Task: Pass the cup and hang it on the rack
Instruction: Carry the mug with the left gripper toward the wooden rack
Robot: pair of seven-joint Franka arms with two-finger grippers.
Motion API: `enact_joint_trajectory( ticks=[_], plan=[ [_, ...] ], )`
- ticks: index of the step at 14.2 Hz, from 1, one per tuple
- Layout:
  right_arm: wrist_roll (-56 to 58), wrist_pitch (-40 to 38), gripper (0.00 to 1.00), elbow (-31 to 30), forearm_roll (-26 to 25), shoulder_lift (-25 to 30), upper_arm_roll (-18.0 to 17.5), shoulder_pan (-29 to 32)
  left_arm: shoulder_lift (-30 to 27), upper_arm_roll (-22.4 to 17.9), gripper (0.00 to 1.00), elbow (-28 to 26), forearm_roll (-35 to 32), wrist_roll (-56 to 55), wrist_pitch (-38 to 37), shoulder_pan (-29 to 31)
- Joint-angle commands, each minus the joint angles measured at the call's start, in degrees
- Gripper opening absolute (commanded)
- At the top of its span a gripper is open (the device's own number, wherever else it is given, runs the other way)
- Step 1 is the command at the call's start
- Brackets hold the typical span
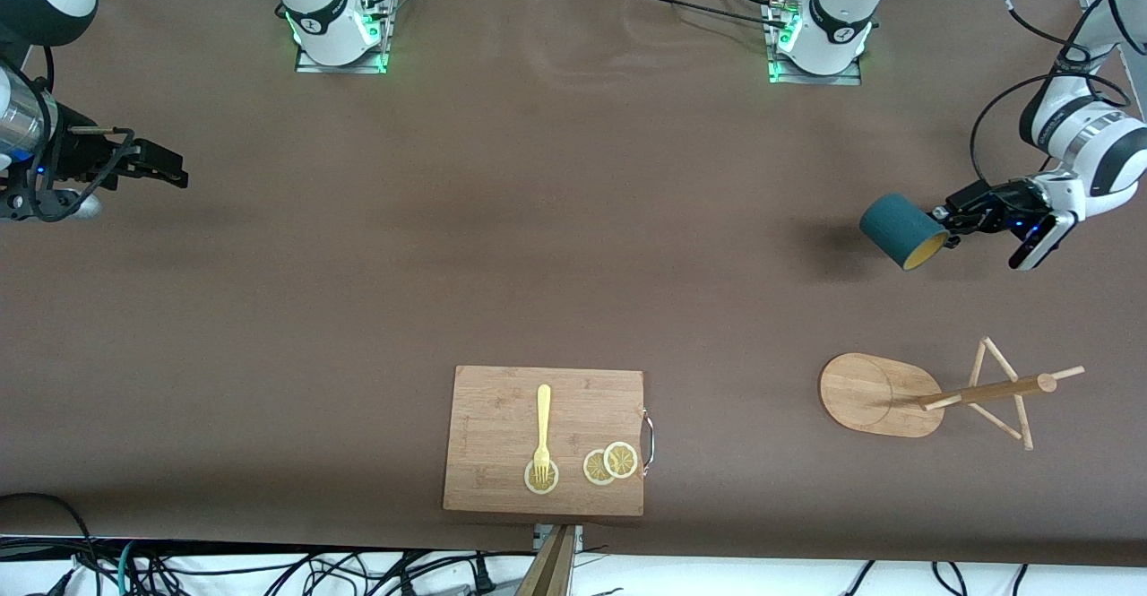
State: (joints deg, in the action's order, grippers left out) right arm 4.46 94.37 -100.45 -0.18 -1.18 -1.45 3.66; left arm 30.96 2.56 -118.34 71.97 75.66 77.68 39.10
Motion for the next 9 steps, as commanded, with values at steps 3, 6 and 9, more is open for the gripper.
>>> enact_joint_trajectory(
  ticks=[3, 6, 9],
  plan=[
    [-0.51, -2.61, 0.99, 0.35, -0.70, 0.65, -0.84, 0.12, 2.52, 0.51, 0.00, 7.24, 4.22, -17.53, -1.22, 0.01],
    [-0.51, -2.78, 0.99, 0.79, -0.70, 0.48, -0.84, -0.58, 4.27, 0.52, 0.00, 9.79, 5.90, -22.03, -1.30, -0.08],
    [-0.42, -2.87, 0.99, 0.79, -0.70, 0.48, -0.84, -0.67, 6.21, 0.69, 0.00, 11.98, 8.01, -26.86, -1.48, -0.43]
  ],
)
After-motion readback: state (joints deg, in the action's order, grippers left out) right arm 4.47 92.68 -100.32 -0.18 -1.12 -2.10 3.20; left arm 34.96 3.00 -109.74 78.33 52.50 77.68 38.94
